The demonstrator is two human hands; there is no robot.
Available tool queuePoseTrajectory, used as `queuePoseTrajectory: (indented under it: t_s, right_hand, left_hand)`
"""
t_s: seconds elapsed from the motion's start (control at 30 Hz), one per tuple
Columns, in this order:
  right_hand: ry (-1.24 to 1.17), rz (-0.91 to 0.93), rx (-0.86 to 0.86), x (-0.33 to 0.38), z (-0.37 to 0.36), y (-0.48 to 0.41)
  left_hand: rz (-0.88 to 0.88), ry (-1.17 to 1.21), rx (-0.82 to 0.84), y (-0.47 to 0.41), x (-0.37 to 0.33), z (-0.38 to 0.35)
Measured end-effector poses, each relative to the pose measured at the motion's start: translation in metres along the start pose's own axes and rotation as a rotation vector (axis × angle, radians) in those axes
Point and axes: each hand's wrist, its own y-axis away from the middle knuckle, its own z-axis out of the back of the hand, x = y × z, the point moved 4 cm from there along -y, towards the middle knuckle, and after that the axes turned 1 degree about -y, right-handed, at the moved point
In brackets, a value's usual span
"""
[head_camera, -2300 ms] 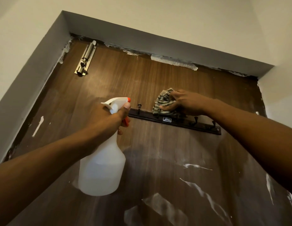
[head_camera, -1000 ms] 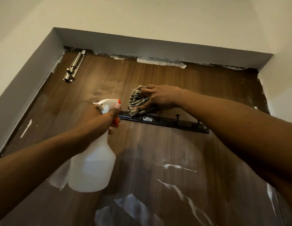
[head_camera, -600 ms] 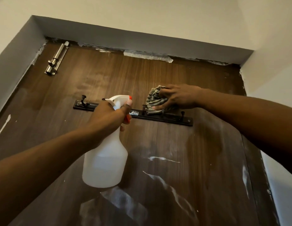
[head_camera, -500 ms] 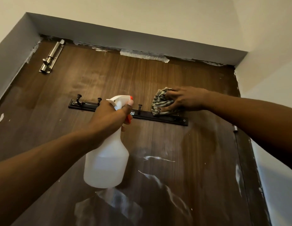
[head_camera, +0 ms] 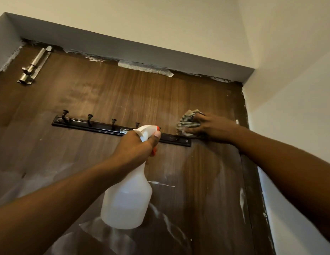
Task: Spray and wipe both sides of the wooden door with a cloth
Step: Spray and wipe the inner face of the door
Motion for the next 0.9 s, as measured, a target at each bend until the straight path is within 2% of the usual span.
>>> queuePoseTrajectory:
  t_s: [0.13,0.27,0.4,0.57,0.67,0.77,0.9]
  right_hand:
    - [-0.078,-0.079,-0.097,0.016,0.02,-0.037]
    - [-0.13,-0.09,-0.123,0.022,0.047,-0.079]
    - [-0.479,-0.132,-0.12,0.037,0.06,-0.108]
    - [-0.729,-0.135,-0.187,0.009,0.019,-0.053]
    - [-0.682,-0.281,-0.262,-0.013,-0.028,0.003]
    - [-0.728,-0.509,-0.446,-0.024,-0.078,0.057]
    - [-0.621,-0.704,-0.343,-0.025,-0.095,0.059]
  left_hand:
    - [0.004,0.012,-0.005,0.0,-0.004,-0.014]
    - [-0.006,-0.01,-0.022,0.002,-0.004,-0.02]
    - [-0.004,0.008,-0.032,-0.003,-0.006,-0.027]
    - [-0.035,0.047,-0.016,-0.007,-0.011,-0.052]
    - [-0.034,0.067,0.019,-0.003,-0.012,-0.069]
    - [0.004,0.053,0.064,0.003,-0.01,-0.082]
    - [0.036,0.046,0.085,0.015,-0.003,-0.082]
